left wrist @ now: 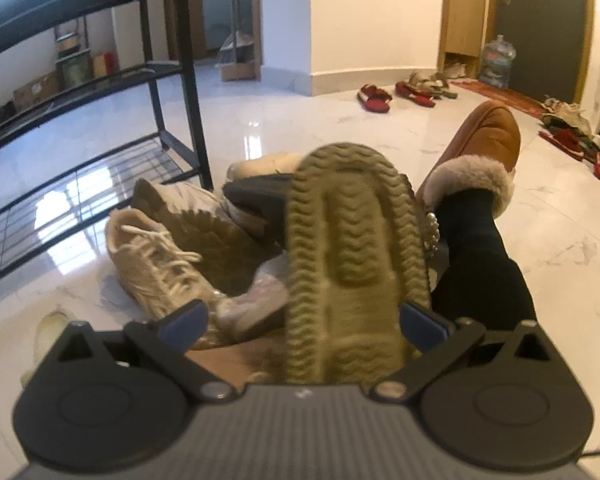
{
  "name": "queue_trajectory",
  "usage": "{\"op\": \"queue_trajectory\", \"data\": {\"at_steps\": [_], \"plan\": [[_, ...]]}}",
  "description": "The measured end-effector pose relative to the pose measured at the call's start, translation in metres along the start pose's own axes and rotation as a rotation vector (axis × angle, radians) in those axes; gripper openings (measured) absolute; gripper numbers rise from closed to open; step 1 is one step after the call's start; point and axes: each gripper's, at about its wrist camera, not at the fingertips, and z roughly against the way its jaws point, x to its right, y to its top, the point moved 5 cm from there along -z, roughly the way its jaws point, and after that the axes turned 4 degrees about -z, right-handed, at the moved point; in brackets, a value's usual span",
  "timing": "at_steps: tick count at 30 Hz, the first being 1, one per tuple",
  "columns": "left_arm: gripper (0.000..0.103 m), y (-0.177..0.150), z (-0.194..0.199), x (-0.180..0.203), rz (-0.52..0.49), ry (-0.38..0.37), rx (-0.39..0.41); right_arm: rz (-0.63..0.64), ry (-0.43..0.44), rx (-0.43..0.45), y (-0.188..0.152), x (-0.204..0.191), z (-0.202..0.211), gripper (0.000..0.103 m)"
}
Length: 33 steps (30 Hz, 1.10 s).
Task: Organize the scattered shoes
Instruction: 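Grasp the olive-soled clog with the left tool while the right tool reaches the black shoe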
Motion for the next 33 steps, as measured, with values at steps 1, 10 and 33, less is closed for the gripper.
{"op": "queue_trajectory", "data": {"at_steps": [1,10,33], "plan": [[0.102,0.004,-0.003,0.004,0.012,0.002,-0.009,-0.002,-0.001,0.000,0.000,0.001,0.000,0.103],[0.102,0.027,-0.036,0.024,0.087,0.017,-0.100,-0.028,-0.023,-0.027,-0.004,0.011,0.000,0.103],[0.101,-0.002,-0.050,-0.005,0.181,-0.039,-0.166,-0.067,-0.016,-0.077,-0.010,0.008,-0.013,0.103]]}}
